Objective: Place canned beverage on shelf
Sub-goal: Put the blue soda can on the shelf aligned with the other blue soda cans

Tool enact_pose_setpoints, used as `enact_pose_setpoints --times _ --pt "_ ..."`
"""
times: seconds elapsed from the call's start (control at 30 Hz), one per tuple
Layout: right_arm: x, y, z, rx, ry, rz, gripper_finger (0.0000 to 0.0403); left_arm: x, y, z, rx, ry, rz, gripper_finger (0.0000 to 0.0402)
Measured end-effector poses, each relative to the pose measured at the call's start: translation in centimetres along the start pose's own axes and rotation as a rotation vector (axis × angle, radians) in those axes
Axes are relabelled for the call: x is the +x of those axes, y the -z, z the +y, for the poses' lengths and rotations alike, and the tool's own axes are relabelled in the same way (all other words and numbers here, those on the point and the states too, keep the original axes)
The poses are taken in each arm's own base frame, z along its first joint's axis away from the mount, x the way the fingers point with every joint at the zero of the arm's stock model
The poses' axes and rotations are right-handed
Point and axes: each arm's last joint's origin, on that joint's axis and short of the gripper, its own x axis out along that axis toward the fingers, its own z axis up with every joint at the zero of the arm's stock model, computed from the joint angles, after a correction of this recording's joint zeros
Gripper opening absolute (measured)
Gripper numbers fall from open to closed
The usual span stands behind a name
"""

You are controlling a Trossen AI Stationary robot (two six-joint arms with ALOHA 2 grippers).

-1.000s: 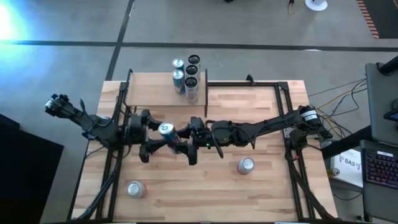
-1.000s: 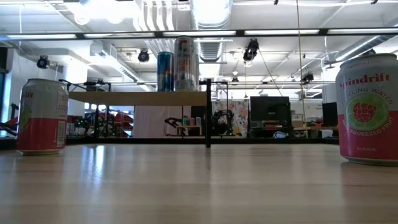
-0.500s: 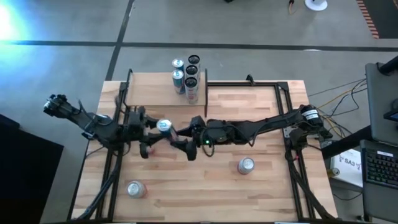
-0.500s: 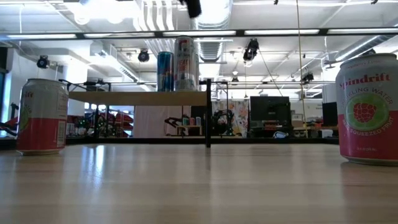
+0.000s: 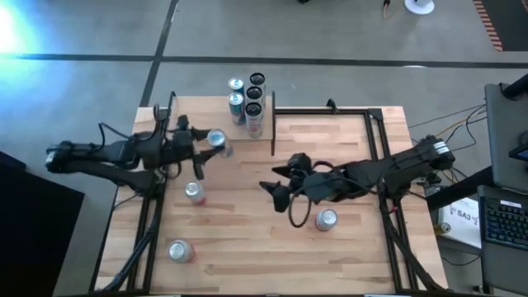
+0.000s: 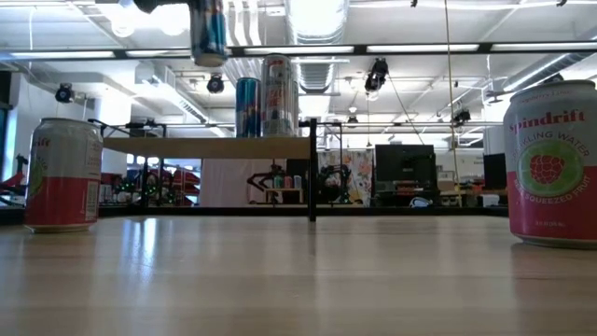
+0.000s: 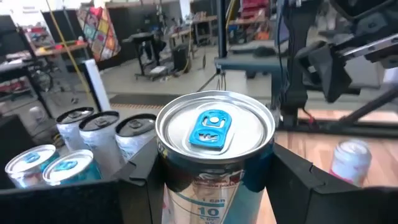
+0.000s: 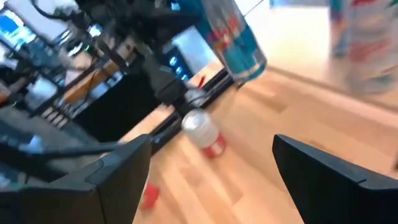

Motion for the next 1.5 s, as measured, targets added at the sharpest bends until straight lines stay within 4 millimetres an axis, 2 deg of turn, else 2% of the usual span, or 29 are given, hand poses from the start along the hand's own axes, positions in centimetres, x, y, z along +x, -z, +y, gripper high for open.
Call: enact_pose_setpoints --times 0.2,0.37,0.5,0.8,0.97,1.27,1.5 --pt "-1.9 -0.6 -0.2 0.018 0.073 -0.07 0.0326 2.1 3.2 3.9 -0.042 0.002 -0.018 0.0167" --pt "-1.9 -0.1 -0.6 0.035 0.113 -0.048 0.0326 3.4 4.6 6.8 -0.055 0.027 -0.029 0.0167" --pt "-1.6 0.3 -0.8 0.056 0.148 -0.042 0.0326 4.8 5.6 8.1 -0.06 0.06 -0.003 0.0167" --pt "-1.7 0.1 -1.1 0.08 0.176 -0.065 0.0325 8.1 6.4 9.0 -0.02 0.092 0.089 0.0167" --pt "-1.7 0.1 -1.2 0.077 0.183 -0.062 0.0325 9.2 6.6 9.1 -0.013 0.11 0.122 0.0167" --pt "-1.8 0.6 -1.8 0.094 0.238 -0.028 0.0325 8.5 6.5 9.6 0.005 0.097 0.171 0.0167" --pt "-1.5 0.2 -2.2 0.091 0.254 -0.036 0.0325 8.0 6.7 10.9 -0.014 0.084 0.168 0.0167"
